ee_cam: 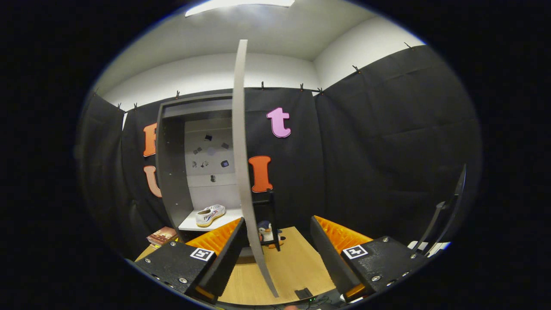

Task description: Open the shoe cabinet door, grab the shoes and put them into the shoe cabinet, then close the shoe cabinet door.

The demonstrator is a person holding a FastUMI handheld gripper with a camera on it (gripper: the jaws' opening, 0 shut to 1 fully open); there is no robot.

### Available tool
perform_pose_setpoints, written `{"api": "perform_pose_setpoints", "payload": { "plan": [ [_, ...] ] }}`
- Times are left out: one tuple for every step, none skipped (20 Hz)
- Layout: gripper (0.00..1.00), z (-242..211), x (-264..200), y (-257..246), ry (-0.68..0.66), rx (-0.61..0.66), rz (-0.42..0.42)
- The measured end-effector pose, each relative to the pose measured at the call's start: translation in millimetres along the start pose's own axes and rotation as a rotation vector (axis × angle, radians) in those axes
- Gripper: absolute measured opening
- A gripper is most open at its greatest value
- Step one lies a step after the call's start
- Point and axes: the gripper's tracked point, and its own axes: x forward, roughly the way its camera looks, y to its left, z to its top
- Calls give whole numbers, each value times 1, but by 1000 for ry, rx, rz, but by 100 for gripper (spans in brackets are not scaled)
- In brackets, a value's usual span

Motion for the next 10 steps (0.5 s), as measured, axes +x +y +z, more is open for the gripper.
{"api": "perform_pose_setpoints", "payload": {
  "plan": [
    [93,-4,8,-7,6,15,10],
    [93,-8,15,-11,14,30,26],
    [93,-11,22,-15,19,40,34],
    [93,-16,33,-17,28,47,48],
    [94,-19,39,-16,35,47,62],
    [94,-20,43,-13,38,44,80],
    [95,-28,40,-2,28,36,97],
    [95,-33,41,4,25,22,111],
    [95,-35,43,6,16,12,112],
    [94,-35,42,9,11,11,124]
  ]
}}
